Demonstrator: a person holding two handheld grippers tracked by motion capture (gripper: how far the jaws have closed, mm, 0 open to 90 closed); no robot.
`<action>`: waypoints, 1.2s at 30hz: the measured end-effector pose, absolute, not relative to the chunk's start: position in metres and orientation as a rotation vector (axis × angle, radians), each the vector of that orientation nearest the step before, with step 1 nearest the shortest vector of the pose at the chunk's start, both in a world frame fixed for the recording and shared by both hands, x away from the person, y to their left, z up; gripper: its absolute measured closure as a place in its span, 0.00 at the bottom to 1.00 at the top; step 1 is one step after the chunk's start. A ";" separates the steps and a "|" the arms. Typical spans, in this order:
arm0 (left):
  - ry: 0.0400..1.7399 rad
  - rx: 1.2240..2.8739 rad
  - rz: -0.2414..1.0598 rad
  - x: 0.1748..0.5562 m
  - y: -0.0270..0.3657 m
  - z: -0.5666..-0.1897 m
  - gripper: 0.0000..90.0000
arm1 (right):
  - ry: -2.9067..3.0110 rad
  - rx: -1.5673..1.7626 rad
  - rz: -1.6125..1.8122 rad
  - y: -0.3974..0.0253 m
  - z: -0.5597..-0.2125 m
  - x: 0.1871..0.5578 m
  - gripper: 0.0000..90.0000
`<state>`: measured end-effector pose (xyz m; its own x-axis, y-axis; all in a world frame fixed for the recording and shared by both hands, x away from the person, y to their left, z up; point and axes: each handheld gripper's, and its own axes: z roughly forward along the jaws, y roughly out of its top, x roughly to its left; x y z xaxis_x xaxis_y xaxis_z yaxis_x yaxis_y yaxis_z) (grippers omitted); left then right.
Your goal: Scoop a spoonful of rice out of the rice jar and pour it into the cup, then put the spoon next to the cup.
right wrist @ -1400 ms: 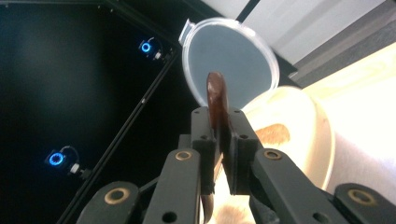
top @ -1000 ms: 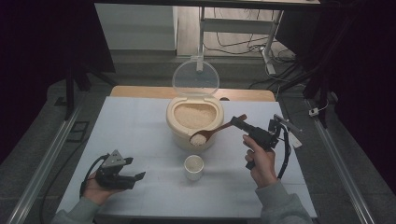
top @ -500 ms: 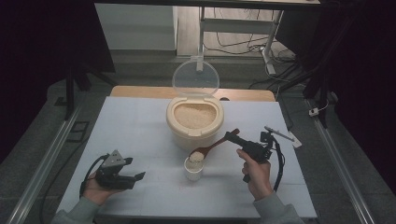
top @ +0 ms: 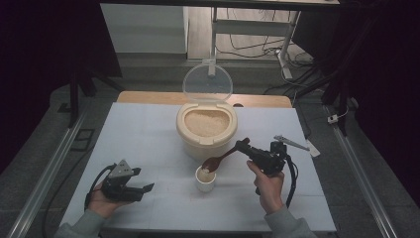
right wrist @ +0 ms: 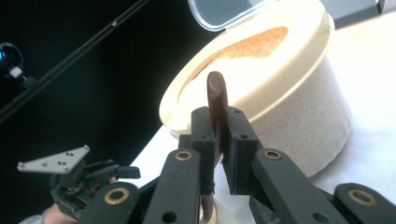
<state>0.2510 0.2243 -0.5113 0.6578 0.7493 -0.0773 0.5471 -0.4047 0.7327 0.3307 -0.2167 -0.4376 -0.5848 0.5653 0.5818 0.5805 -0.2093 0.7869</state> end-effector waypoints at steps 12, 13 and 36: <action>0.999 2.118 0.340 0.252 0.224 -0.512 0.26 | -2.021 -1.316 -2.074 -0.221 -0.433 0.322 0.93; 0.999 2.118 0.341 0.251 0.224 -0.512 0.26 | -2.019 -1.316 -2.076 -0.222 -0.433 0.322 0.93; 0.997 2.122 0.343 0.251 0.224 -0.513 0.26 | -2.048 -1.240 -2.132 -0.275 -0.400 0.311 0.93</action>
